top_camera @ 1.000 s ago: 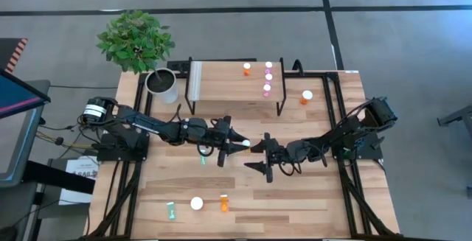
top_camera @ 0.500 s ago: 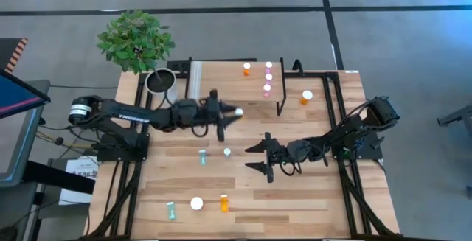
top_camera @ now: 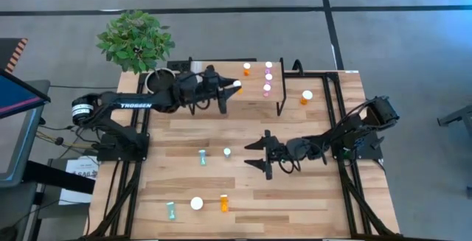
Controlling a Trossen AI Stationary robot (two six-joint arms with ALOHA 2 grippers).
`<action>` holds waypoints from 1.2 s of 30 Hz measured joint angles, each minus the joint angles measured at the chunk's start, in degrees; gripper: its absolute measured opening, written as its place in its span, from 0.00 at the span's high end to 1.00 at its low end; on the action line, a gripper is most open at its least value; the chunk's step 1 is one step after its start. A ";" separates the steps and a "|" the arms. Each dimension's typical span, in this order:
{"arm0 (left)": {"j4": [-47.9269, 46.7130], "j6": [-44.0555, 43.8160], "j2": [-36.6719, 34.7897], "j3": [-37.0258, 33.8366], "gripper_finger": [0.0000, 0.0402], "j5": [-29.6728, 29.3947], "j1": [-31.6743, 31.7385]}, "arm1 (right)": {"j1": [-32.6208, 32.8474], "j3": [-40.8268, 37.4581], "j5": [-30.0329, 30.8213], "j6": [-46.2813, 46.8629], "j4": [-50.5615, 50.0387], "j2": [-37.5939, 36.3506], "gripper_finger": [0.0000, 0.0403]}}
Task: Pick and place medicine bottles onto shelf by color
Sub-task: Put the right orange pill bottle on the shelf aligned with the other orange pill bottle
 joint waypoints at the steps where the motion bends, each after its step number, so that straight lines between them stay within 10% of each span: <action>1: -1.95 1.44 0.01 1.63 0.71 -0.07 -0.02 | -0.24 0.00 0.00 0.02 0.02 0.00 0.26; 36: -8.31 6.69 15.99 12.84 0.70 -5.25 2.36 | 3.63 -0.02 -0.14 -1.49 -0.46 0.04 0.27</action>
